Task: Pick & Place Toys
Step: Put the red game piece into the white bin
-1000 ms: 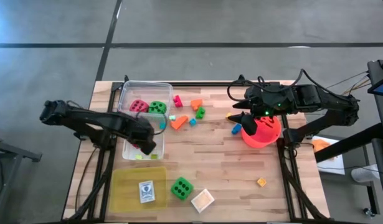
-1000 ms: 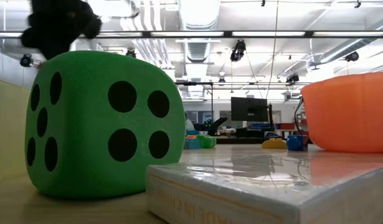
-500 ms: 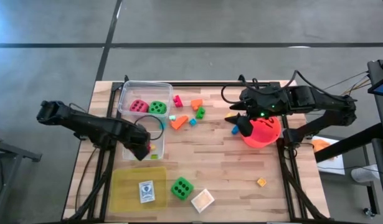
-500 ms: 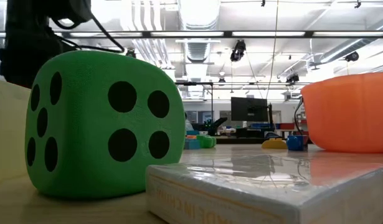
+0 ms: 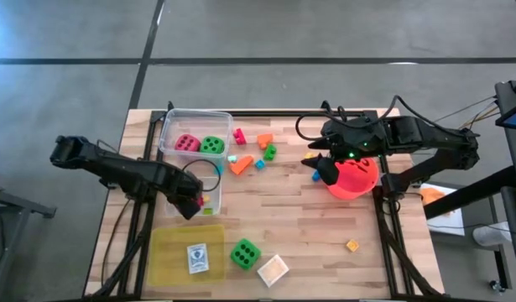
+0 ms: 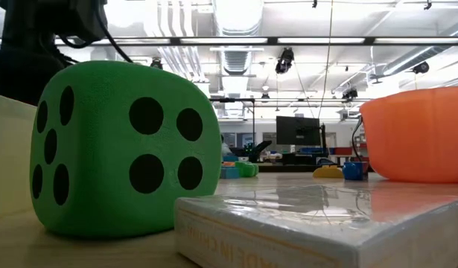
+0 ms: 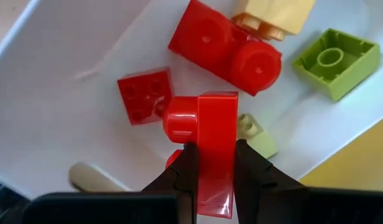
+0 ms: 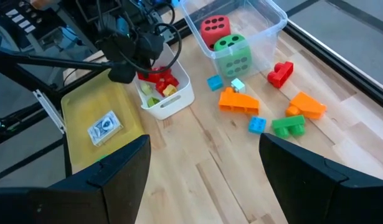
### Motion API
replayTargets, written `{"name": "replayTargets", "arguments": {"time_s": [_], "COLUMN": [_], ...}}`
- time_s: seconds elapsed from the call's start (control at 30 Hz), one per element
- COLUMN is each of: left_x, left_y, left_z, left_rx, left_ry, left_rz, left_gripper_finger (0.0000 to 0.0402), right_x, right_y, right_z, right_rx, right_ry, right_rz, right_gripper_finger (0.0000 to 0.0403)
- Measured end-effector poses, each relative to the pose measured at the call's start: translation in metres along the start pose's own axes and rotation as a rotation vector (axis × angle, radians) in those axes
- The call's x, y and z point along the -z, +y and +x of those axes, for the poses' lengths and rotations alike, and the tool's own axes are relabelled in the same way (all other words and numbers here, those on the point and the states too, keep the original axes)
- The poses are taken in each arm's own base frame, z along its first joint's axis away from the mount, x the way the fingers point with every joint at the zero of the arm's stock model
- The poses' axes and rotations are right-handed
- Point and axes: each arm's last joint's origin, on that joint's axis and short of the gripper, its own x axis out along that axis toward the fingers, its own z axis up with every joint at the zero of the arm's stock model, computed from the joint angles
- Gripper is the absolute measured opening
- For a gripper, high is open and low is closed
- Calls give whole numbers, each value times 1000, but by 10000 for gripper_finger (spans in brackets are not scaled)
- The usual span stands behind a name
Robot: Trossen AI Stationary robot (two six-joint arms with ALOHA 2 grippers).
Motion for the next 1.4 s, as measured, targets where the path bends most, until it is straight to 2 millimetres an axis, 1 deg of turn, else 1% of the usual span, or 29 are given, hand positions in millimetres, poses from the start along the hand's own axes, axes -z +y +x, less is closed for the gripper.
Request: {"name": "replayTargets", "arguments": {"time_s": [0.2, 0.57, 1.3, 1.4], "left_x": [-1, 3, 2, 2], "left_y": [0, 6, 5, 5], "left_z": [9, 20, 21, 21], "left_rx": [32, 6, 10, 10], "left_ry": [-24, -2, -22, -22], "left_rz": [5, 9, 11, 8], "left_gripper_finger": [50, 50, 50, 61], "right_x": [-1, -3, -4, -4], "right_y": [0, 1, 3, 3], "right_z": [0, -1, -1, -1], "right_rx": [-4, -17, -29, -29], "right_ry": [-6, -27, -47, -46], "right_rz": [1, 7, 12, 12], "right_gripper_finger": [292, 292, 292, 292]}}
